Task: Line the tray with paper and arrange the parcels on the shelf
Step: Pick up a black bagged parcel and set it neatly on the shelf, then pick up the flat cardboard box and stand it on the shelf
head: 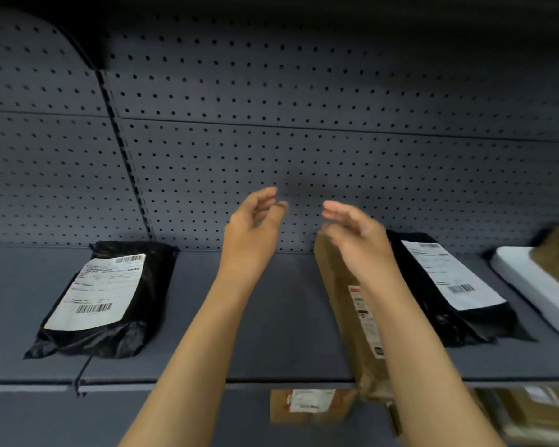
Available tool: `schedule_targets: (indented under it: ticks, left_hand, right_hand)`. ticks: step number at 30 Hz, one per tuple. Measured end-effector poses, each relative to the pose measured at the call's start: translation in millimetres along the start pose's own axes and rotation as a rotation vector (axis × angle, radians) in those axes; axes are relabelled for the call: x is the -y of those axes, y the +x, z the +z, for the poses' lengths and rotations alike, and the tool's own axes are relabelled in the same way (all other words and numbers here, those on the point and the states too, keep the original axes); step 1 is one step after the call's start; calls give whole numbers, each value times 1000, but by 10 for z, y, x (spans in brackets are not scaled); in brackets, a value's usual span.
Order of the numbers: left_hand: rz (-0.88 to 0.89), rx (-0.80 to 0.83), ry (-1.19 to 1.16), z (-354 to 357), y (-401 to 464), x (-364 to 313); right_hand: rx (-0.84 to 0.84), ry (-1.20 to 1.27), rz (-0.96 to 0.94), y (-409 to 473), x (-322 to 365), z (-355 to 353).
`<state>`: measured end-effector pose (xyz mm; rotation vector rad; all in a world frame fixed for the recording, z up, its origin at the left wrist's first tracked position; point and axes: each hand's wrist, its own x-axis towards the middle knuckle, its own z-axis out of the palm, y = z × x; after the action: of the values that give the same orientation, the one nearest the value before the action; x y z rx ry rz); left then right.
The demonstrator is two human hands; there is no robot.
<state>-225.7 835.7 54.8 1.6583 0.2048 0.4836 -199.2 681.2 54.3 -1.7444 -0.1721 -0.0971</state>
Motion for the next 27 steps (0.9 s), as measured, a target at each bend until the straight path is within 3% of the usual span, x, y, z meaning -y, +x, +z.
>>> schedule_targets:
  ticks: [11,20,27]
  left_hand:
    - [-119,136,35,843,-162,184]
    - [-312,250,223,1182,-368,858]
    - [-335,211,209,1152,-489,805]
  right_hand:
    - [-105,-122,169,15,-399,-901]
    - [-9,-705,234,-81,-770,-979]
    - [1,-690,236,-115,-713,-1006]
